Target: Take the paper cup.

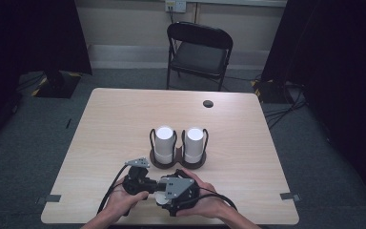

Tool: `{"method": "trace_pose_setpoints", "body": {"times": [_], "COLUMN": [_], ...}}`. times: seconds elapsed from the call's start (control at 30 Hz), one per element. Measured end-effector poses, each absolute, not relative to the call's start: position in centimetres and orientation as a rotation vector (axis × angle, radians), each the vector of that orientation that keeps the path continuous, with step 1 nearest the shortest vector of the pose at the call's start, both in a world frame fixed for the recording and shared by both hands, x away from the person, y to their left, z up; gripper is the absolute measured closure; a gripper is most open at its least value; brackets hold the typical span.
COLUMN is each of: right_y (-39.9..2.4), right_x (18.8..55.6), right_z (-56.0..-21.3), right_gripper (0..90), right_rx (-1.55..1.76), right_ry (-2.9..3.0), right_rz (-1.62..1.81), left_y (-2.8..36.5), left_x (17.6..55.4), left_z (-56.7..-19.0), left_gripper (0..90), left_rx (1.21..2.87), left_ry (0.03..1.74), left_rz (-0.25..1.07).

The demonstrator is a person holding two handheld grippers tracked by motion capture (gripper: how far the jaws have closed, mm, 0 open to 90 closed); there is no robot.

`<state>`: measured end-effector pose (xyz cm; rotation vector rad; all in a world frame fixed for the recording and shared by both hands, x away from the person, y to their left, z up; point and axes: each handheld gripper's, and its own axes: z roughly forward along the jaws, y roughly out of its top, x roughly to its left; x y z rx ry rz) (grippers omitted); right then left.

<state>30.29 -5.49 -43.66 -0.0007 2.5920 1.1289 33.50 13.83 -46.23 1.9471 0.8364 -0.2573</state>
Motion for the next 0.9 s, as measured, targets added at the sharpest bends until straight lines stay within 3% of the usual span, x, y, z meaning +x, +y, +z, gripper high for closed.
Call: {"method": "trace_pose_setpoints", "body": {"times": [0.9], "right_y": [-5.6], "right_x": [31.1], "right_z": [-43.8], "right_gripper": [26.8], "right_rx": [0.115], "right_ry": [2.609], "right_rz": [1.187], "left_y": [15.1], "left_x": [33.1], "left_z": [-46.4], "left_gripper": [80.3], "left_rx": [1.886], "left_ry": [0.843], "left_rz": [-0.192]}}
